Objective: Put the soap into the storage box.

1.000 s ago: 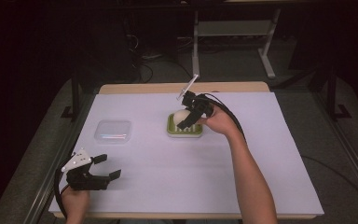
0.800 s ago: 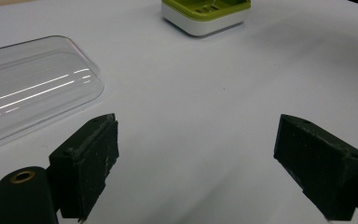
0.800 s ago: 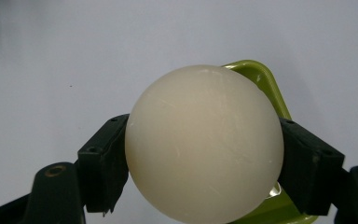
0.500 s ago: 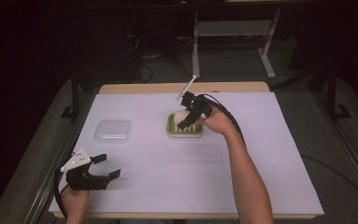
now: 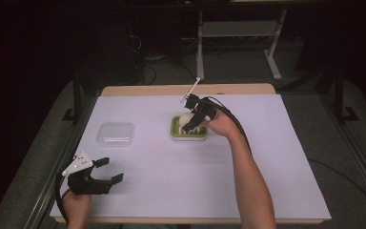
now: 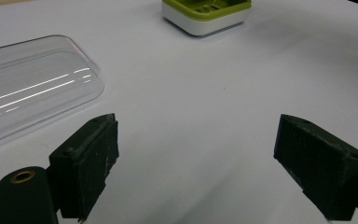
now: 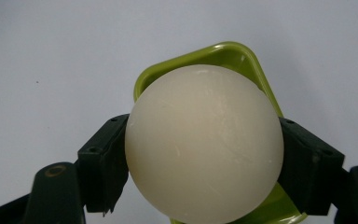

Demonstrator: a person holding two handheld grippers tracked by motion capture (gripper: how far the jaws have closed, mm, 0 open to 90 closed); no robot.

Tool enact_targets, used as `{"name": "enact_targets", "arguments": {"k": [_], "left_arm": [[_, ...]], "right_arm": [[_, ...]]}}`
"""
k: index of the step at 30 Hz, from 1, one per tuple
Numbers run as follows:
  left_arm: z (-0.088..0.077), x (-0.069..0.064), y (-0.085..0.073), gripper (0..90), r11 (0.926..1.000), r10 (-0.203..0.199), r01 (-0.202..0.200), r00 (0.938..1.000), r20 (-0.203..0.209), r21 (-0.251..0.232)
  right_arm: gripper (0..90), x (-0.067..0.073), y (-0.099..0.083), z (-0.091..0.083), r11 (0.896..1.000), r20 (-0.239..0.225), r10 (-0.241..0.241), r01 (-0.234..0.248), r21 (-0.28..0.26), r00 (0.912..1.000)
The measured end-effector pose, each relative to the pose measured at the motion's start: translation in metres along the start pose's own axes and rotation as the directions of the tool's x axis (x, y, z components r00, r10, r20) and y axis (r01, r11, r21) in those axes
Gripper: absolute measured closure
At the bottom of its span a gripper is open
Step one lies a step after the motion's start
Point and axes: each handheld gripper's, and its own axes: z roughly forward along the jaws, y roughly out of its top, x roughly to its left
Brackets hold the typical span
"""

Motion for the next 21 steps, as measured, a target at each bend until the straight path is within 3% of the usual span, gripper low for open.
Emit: {"name": "enact_targets", "arguments": {"k": [21], "left_arm": [[0.000, 0.001, 0.000, 13.2, 1.0000, 0.001, -0.001, 1.0000, 0.001, -0.001]], "right_arm": [[24.4, -0.007, -0.001, 0.019, 0.998, 0.017, 0.049, -0.049, 0.028, 0.9987]]}}
